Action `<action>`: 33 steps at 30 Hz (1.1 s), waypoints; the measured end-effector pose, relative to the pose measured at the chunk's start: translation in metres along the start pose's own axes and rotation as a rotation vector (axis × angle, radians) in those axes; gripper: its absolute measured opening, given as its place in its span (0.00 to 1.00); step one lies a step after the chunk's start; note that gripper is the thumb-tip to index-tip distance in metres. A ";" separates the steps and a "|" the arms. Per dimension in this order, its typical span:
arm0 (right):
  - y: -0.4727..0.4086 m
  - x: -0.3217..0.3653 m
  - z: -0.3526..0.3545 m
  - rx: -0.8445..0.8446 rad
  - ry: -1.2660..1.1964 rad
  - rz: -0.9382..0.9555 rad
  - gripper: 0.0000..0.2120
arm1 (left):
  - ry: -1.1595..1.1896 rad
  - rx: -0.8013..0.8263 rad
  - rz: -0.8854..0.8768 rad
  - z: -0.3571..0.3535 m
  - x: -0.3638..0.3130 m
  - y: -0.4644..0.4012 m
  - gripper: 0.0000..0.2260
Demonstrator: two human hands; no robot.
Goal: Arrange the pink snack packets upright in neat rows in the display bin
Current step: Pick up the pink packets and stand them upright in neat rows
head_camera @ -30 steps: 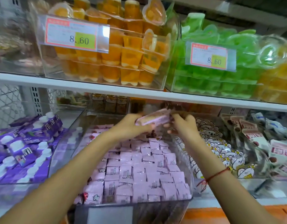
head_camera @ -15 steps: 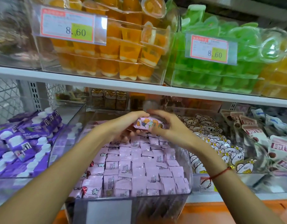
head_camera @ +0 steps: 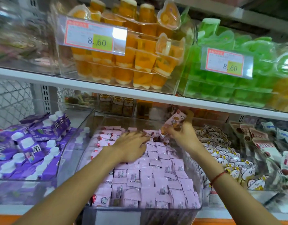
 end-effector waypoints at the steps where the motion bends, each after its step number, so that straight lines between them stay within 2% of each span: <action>1: -0.003 -0.003 -0.004 0.022 0.033 -0.010 0.08 | -0.025 0.002 -0.002 -0.002 0.001 -0.001 0.21; 2: -0.009 -0.008 -0.008 0.063 0.105 -0.045 0.08 | -0.043 0.004 -0.002 -0.003 0.003 -0.002 0.20; 5: -0.023 -0.019 -0.016 0.190 0.341 -0.126 0.17 | -0.083 0.003 0.004 -0.003 0.005 -0.004 0.20; 8: -0.029 -0.010 -0.029 0.264 0.335 0.005 0.22 | -0.082 0.014 0.013 -0.003 0.005 -0.005 0.20; 10: -0.030 -0.007 -0.037 0.314 0.390 0.052 0.23 | -0.063 0.023 0.019 -0.003 0.005 -0.005 0.20; 15: -0.049 0.006 -0.025 0.317 0.603 0.129 0.19 | -0.052 0.048 0.016 -0.002 0.004 -0.002 0.20; 19: -0.053 0.005 -0.017 0.368 0.631 0.114 0.15 | -0.035 0.051 0.013 -0.001 0.004 -0.002 0.20; 22: -0.044 -0.005 -0.033 0.515 0.764 0.118 0.14 | -0.040 0.058 0.004 -0.001 0.003 -0.003 0.20; 24: -0.036 -0.020 -0.051 0.580 0.863 0.141 0.15 | -0.044 0.069 0.009 -0.002 0.004 -0.004 0.20; 28: -0.037 -0.034 -0.070 0.587 0.950 0.094 0.17 | -0.060 0.083 0.006 -0.004 0.003 -0.004 0.20; 33: -0.027 -0.036 -0.068 0.814 0.961 -0.024 0.24 | -0.051 0.027 0.001 0.004 0.002 0.000 0.20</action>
Point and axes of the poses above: each hand's wrist, its own y-axis away from the middle knuckle, its own z-axis out of the back of the hand, x = y × z, the point moved 8 cm from there along -y, towards the middle knuckle, and after that the axes turned 5 degrees about -y, right-handed, at the moved point
